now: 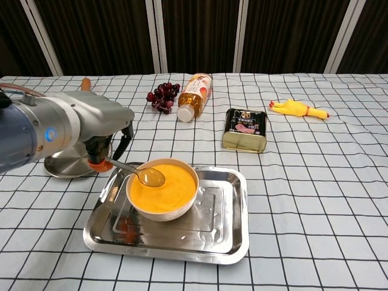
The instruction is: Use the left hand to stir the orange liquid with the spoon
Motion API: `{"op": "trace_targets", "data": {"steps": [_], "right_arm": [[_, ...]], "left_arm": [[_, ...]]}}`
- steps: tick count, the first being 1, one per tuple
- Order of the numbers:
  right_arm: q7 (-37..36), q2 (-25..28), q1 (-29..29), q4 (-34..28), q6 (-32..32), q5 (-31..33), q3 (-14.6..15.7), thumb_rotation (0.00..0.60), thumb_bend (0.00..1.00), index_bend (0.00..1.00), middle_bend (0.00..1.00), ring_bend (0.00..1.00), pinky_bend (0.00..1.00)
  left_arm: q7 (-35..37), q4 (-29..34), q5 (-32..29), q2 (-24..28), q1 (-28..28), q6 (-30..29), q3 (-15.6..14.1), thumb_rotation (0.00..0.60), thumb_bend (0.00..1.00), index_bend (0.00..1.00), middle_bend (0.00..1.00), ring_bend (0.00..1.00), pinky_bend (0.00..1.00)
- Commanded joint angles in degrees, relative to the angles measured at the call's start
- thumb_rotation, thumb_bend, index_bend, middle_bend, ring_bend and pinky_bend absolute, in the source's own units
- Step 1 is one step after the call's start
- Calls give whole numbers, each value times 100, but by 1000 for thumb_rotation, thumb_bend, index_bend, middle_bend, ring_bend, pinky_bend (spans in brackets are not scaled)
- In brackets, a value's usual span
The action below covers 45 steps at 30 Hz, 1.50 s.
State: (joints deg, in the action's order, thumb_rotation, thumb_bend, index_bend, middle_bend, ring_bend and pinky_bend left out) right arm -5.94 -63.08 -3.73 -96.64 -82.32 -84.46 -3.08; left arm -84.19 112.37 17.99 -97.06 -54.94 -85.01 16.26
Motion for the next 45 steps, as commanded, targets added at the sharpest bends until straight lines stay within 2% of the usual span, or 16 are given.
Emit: {"op": "trace_targets", "data": {"steps": [1,4,9,15,18,21,24,36,40,45], "right_arm": [[-19,6,0,-2,-9,-10,-3,600,339,0,0,0,0],[-36,11,2,-2,-14,-18,-1,600,339,0,0,0,0],[-56,18,2,2,-9,-18,2,600,339,0,0,0,0],[-61,21,4,2,-15,-11,-3,600,339,0,0,0,0],[-48,16,1,-2,-9,-12,0,600,339,0,0,0,0],[-25,12,1,-15,-19,-19,-2,600,339,0,0,0,0],[-12,9,3,-19,-18,-21,3,600,339,0,0,0,0],[-57,16,1,-15,-9,-15,2,600,340,0,0,0,0],[-68,19,-4,-17,4,-14,4,600,338,0,0,0,0],[-60,19,-6,-21,5,-16,5,600,339,0,0,0,0]], "left_arm": [[-78,-111,-174,-191,-162,-162,83,600,511,531,1000,1000,1000],[-54,-198,-178,-266,-233,-198,82,600,498,521,1000,1000,1000],[46,-217,-124,-281,-279,-235,8,600,344,460,1000,1000,1000],[227,-81,7,-110,-236,-291,-151,600,260,433,1000,1000,1000],[334,-17,97,-6,-196,-285,-228,600,263,468,1000,1000,1000],[469,35,192,99,-154,-260,-291,600,311,528,1000,1000,1000],[533,68,241,168,-154,-212,-357,600,339,544,1000,1000,1000],[530,-95,98,82,-311,-171,-404,600,426,495,1000,1000,1000],[497,-119,5,43,-358,-173,-420,600,429,461,1000,1000,1000],[524,-117,-5,38,-382,-198,-442,600,429,467,1000,1000,1000]]}}
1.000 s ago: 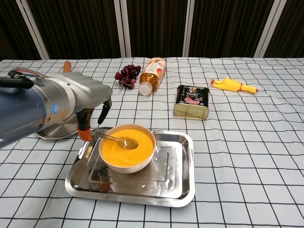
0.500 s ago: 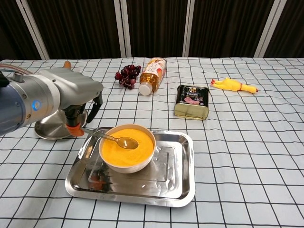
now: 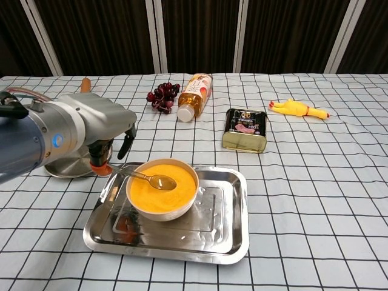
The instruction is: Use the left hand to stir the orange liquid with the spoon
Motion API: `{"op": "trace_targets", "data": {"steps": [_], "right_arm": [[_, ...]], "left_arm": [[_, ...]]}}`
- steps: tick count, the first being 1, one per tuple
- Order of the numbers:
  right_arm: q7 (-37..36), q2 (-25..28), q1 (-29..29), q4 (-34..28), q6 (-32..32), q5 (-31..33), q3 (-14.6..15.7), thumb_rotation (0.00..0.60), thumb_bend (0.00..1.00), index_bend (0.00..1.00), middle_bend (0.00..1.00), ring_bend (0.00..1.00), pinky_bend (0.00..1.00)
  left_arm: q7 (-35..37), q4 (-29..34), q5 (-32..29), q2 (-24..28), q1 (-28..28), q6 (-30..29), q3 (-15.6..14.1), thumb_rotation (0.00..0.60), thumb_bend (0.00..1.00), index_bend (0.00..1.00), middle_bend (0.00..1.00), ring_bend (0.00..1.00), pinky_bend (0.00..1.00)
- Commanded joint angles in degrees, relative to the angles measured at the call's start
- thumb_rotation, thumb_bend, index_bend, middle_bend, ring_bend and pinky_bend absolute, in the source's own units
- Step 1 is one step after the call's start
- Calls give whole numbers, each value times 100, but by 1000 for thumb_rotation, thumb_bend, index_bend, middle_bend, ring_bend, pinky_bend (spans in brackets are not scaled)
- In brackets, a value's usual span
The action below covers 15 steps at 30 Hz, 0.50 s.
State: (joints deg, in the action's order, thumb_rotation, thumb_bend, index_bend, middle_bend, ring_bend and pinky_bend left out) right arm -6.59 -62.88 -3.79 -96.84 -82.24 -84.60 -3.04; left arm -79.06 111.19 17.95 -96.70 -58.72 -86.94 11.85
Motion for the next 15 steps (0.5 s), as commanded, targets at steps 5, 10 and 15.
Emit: {"op": "trace_targets", "data": {"steps": [5,10,15], "right_arm": [[24,-6,3,-6,-8,-7,4,600,338,0,0,0,0],[34,-8,6,-7,-16,-11,6,600,339,0,0,0,0],[26,-5,0,-3,-9,-5,1,600,339,0,0,0,0]], "left_arm": [[31,-16,16,10,-20,-5,-22,600,428,479,1000,1000,1000],[68,-131,26,-26,-40,31,-69,600,439,482,1000,1000,1000],[92,-205,4,-106,-63,70,-102,600,455,484,1000,1000,1000]]}}
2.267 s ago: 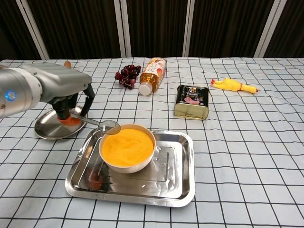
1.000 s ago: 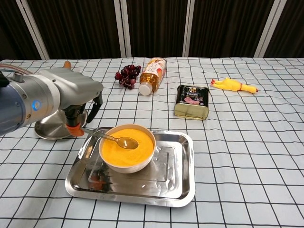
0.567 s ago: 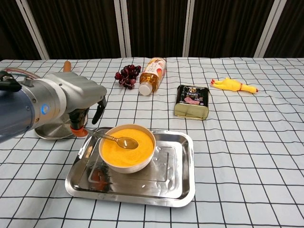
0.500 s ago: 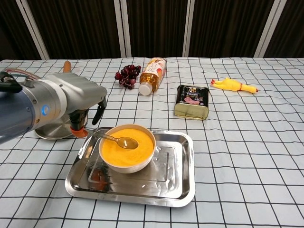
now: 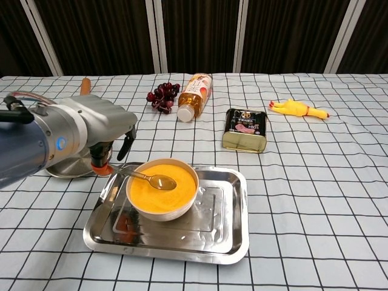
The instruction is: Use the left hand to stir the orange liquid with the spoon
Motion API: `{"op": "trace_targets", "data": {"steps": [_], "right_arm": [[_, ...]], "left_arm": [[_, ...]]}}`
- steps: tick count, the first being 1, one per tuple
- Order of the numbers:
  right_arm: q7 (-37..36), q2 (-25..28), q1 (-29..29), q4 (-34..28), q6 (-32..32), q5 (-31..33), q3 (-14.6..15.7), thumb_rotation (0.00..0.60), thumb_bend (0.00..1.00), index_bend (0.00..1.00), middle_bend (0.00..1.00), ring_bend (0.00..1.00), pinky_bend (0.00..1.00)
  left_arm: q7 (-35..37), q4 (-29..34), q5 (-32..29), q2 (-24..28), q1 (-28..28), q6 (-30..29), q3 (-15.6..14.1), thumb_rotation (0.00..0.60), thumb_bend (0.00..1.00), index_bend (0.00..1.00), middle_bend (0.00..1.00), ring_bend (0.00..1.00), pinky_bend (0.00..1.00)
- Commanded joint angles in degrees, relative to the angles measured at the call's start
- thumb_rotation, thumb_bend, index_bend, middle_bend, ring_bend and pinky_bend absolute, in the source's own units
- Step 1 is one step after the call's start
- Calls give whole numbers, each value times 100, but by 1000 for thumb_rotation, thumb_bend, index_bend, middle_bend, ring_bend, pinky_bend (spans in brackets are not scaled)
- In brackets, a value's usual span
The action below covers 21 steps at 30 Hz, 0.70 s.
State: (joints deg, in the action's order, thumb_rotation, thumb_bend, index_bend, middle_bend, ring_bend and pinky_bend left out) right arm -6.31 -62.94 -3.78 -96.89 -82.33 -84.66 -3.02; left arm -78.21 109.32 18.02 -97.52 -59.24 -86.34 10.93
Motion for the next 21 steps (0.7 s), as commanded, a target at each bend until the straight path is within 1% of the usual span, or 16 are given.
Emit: {"op": "trace_targets", "data": {"steps": [1,16,21], "right_arm": [[-5,1,-1,2,1,3,-1,600,339,0,0,0,0],[-6,0,-2,-2,-2,-9,4,600,339,0,0,0,0],[-19,3,-1,-1,-3,-2,0,600,339,0,0,0,0]], "left_arm": [[15,-25,-7,-40,-15,13,-11,600,458,484,1000,1000,1000],[26,-131,-55,-137,-66,11,-38,600,474,495,1000,1000,1000],[59,-166,-35,-172,-81,38,-32,600,486,518,1000,1000,1000]]}}
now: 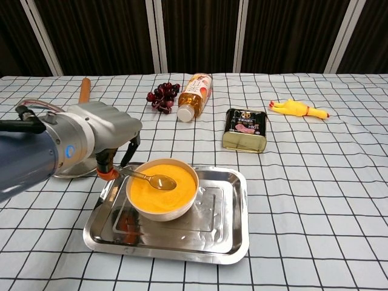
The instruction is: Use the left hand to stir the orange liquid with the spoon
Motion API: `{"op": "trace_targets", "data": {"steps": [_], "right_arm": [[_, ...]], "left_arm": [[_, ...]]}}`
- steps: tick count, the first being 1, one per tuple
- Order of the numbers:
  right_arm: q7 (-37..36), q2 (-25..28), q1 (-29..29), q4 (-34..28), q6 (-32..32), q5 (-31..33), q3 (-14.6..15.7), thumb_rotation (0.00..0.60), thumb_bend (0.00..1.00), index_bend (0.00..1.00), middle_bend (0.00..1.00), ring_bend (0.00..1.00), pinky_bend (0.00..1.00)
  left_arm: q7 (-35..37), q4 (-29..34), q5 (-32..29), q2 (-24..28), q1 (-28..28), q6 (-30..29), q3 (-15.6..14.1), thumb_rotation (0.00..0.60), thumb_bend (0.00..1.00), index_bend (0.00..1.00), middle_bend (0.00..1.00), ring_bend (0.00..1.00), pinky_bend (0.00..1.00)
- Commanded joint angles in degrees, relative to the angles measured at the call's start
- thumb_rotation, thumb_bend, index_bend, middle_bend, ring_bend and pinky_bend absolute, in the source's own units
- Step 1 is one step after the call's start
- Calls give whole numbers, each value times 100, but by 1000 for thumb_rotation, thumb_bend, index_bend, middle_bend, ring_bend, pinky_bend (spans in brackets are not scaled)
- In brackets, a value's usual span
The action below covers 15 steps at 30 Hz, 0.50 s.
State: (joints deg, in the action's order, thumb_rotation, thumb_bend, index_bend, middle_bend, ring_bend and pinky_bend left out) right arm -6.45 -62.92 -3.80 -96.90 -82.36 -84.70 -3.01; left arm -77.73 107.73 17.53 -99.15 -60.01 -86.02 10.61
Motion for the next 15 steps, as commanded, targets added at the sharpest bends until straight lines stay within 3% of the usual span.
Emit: {"op": "trace_targets", "data": {"steps": [1,15], "right_arm": [[-8,1,0,2,3,5,-1,600,339,0,0,0,0],[-38,23,-3,-24,37,21,10,600,339,0,0,0,0]], "left_arm": [[19,-9,23,-15,-5,7,-4,600,494,521,1000,1000,1000],[-35,-2,104,-13,-14,-48,-119,600,556,554,1000,1000,1000]]}}
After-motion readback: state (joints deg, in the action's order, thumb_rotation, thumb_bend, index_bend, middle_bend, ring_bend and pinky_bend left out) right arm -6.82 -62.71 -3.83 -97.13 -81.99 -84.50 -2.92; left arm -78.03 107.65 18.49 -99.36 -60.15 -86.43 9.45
